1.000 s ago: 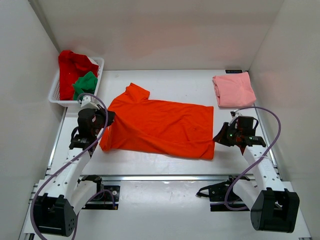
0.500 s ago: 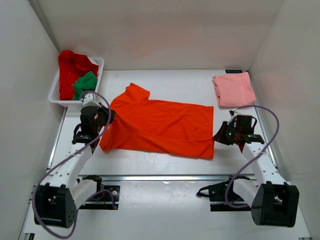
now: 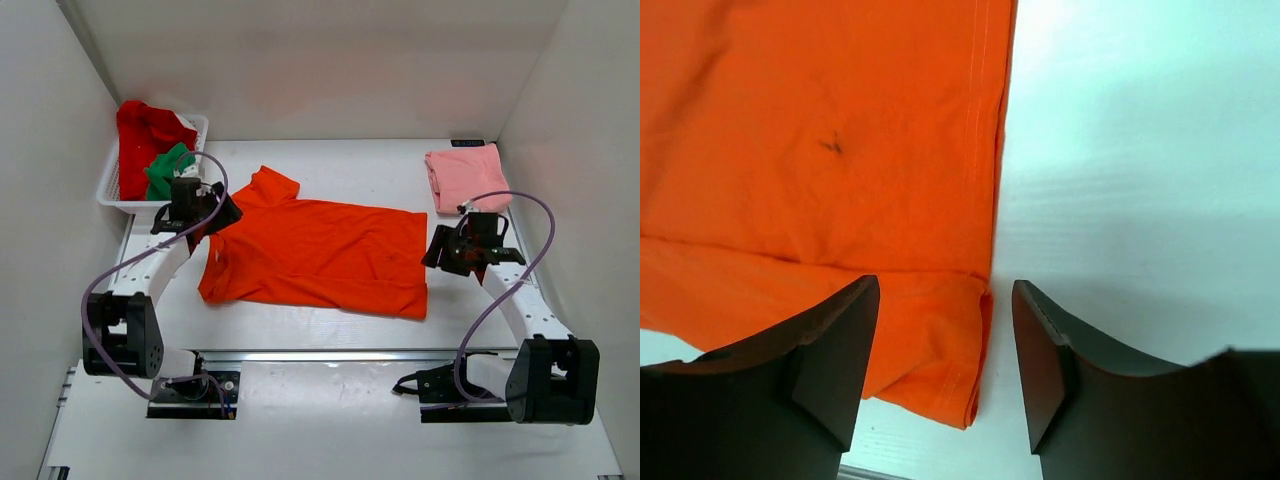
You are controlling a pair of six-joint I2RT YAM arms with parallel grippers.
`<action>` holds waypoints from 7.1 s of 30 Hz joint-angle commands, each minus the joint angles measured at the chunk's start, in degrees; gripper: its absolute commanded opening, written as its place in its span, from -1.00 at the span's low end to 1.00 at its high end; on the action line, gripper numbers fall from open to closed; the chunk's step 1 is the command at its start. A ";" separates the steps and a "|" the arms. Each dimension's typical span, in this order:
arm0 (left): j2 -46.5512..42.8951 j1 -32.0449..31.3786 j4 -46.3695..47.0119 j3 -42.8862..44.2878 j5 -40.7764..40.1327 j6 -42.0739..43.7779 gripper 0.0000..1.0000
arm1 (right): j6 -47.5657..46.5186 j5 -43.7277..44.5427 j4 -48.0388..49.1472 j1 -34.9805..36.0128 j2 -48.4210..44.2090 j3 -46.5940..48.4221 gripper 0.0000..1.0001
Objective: Fold and stack the t-shirts
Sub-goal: Fold the flattened tshirt in 1/3 of the way, then grap the side of the flattened tshirt furthest away from the robot with both arms, then fold the other side of the tshirt into a rectangle
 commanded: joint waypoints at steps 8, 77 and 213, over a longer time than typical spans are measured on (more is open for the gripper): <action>-11.13 -1.52 -24.84 -4.37 -2.23 7.77 -0.02 | 5.27 -0.89 -7.97 9.72 -5.25 1.29 -0.80; 46.32 -1.61 -25.81 64.05 -3.01 4.95 0.51 | -1.94 12.90 8.11 4.99 30.34 31.25 0.16; -8.39 -12.77 -26.96 -4.20 -1.26 4.97 -1.00 | -3.16 1.30 16.64 -3.79 11.98 -0.65 -0.99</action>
